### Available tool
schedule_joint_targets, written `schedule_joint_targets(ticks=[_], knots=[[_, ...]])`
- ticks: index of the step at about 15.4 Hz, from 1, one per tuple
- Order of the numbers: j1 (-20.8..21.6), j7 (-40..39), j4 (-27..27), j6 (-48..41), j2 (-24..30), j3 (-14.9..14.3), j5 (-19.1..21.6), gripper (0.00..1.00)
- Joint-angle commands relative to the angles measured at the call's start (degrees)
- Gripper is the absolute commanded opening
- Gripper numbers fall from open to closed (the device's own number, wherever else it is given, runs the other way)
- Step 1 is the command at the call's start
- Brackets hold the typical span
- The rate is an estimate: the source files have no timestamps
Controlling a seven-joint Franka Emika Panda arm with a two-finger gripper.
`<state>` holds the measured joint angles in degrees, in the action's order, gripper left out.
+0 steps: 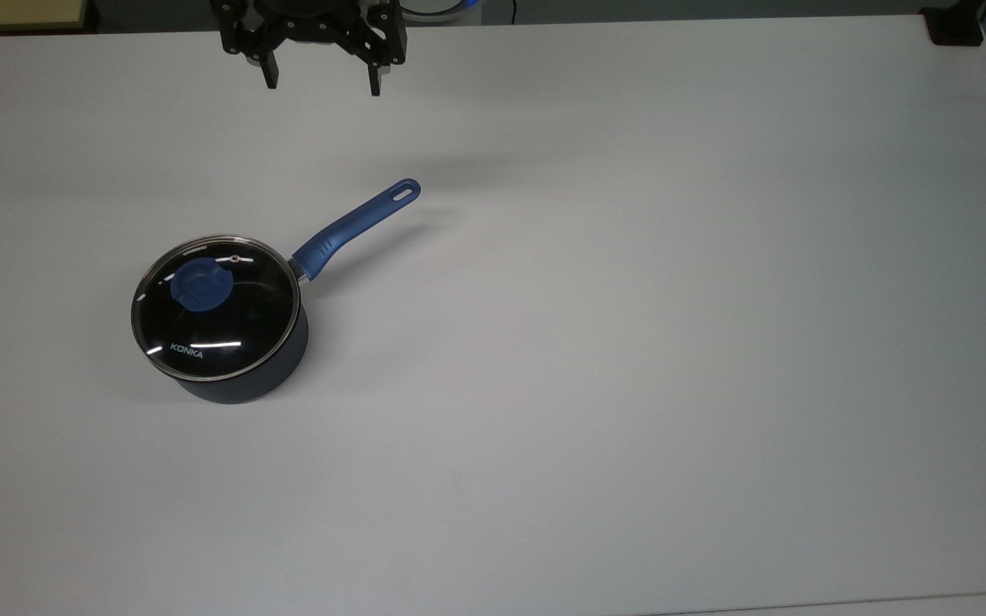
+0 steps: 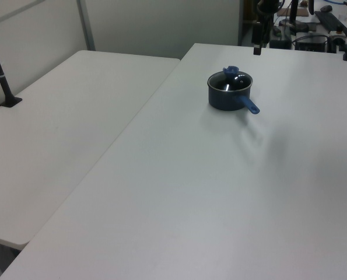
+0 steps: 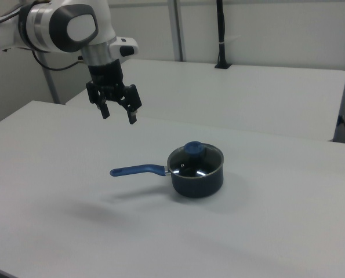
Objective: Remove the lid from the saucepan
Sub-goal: 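Move the open gripper down over the blue knob of the glass lid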
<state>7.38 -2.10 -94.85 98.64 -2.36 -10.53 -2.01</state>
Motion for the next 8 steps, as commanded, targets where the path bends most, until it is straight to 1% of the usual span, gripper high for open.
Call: schedule_joint_targets(ticks=[1,2,6,8], knots=[[-0.78,0.25,0.10,0.14,0.69,-0.10,0.86,1.00],[-0.70,0.25,0.01,-0.38,0.69,-0.10,1.66,1.00],[-0.78,0.16,-0.16,0.32,-0.45,-0.01,1.75,1.00],[-1.83,-0.27,0.10,0.49,-1.06,-0.10,1.75,1.00]])
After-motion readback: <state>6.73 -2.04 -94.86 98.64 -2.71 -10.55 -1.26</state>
